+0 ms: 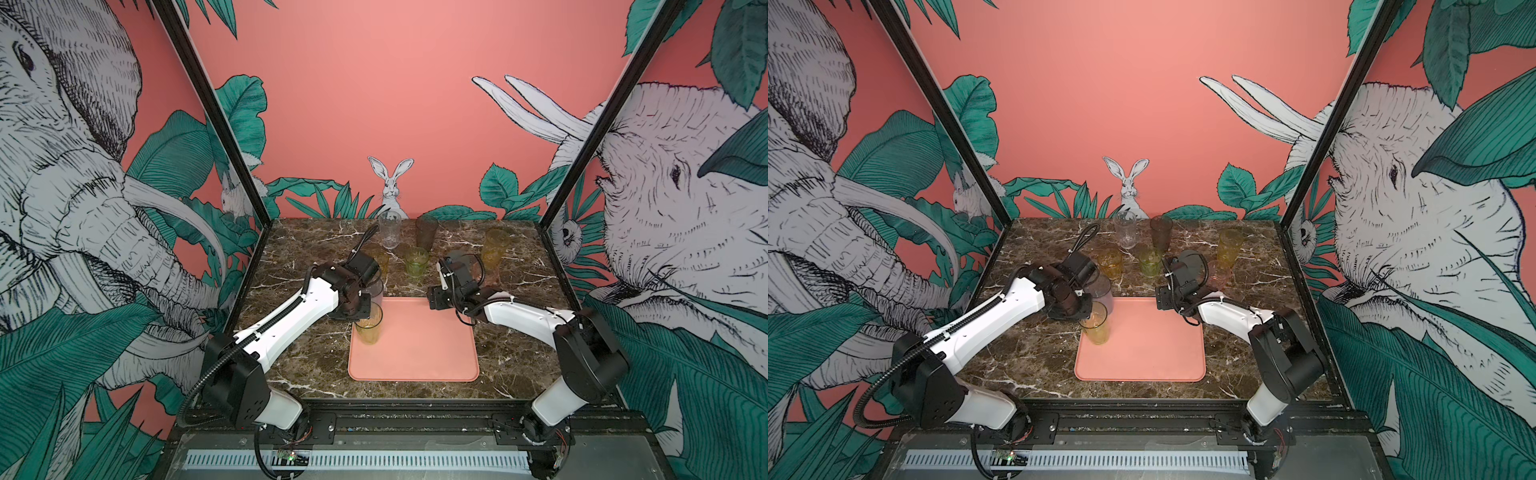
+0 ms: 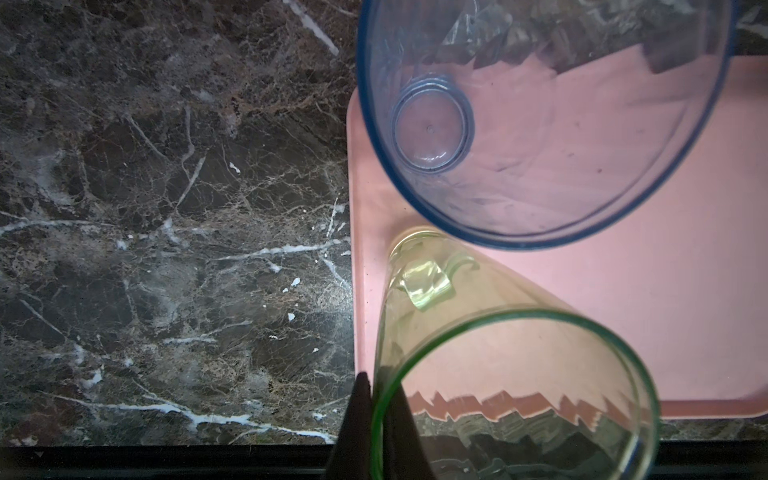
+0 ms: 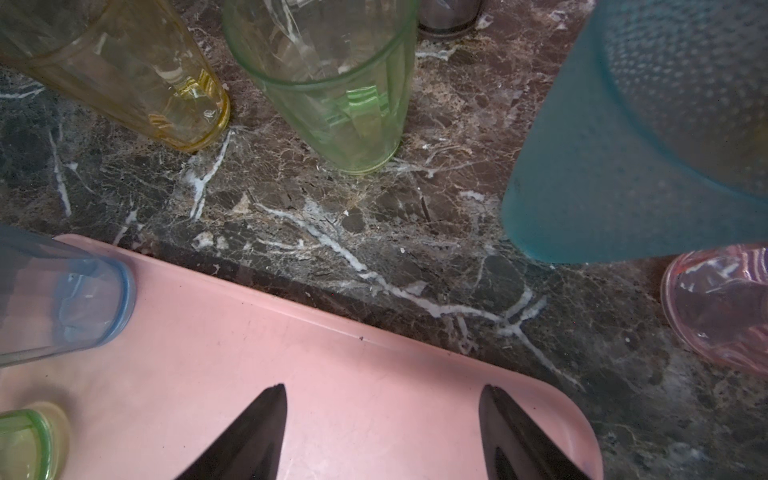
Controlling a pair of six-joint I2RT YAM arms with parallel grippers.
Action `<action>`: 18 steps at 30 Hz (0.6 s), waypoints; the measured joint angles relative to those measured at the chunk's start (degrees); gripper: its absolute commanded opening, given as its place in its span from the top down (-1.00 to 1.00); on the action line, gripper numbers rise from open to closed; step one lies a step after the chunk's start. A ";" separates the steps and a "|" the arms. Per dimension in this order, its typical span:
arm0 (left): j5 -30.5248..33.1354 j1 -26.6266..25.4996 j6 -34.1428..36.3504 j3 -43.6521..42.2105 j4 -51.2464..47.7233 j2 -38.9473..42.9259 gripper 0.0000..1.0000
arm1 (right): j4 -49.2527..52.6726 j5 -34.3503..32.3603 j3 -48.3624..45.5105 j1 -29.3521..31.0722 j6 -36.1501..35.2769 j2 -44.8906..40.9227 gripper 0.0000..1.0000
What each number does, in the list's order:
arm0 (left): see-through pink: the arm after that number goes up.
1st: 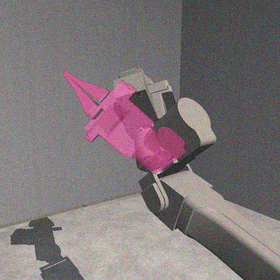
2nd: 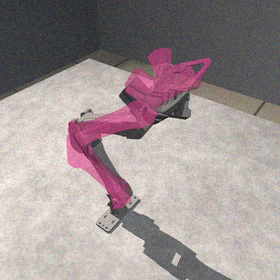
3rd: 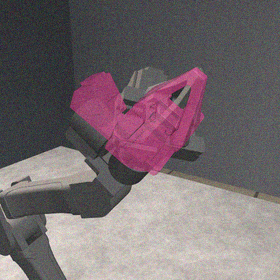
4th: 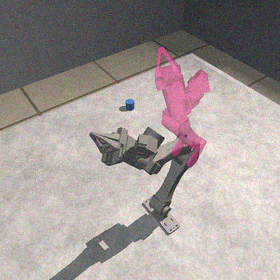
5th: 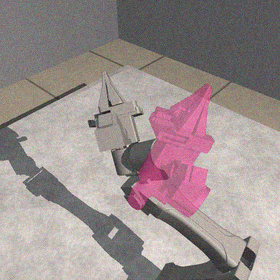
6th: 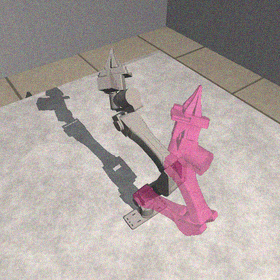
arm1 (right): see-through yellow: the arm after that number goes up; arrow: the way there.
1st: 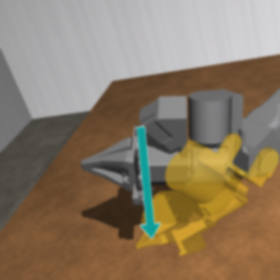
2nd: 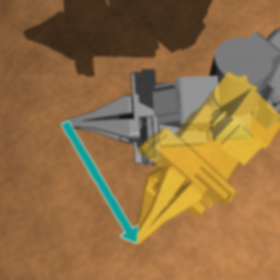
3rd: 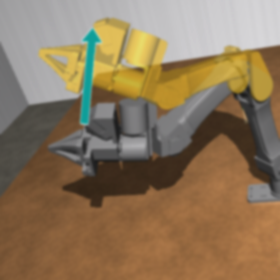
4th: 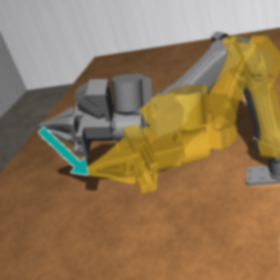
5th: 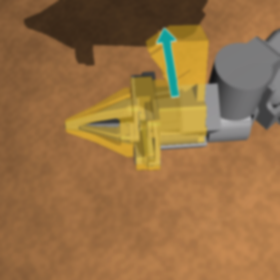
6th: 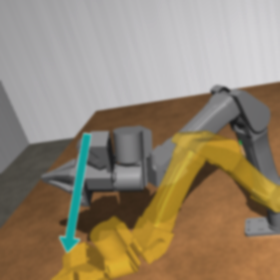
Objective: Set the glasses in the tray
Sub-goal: 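Lower the green cup onto the tray and open the left gripper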
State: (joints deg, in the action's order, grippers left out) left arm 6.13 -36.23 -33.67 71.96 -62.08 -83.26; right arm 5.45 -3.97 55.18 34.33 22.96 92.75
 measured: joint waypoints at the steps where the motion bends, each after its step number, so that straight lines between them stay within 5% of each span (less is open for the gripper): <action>1: -0.11 0.00 0.00 0.00 0.07 -0.24 1.00 | 0.00 0.00 0.00 0.00 0.00 0.00 -0.51; 18: -0.17 0.00 0.00 1.25 0.28 -2.23 1.00 | 0.00 0.15 0.00 0.00 0.00 0.00 -0.51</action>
State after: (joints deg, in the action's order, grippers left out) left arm 5.96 -36.23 -33.67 73.21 -61.80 -85.49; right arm 5.45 -3.81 55.18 34.33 22.96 92.75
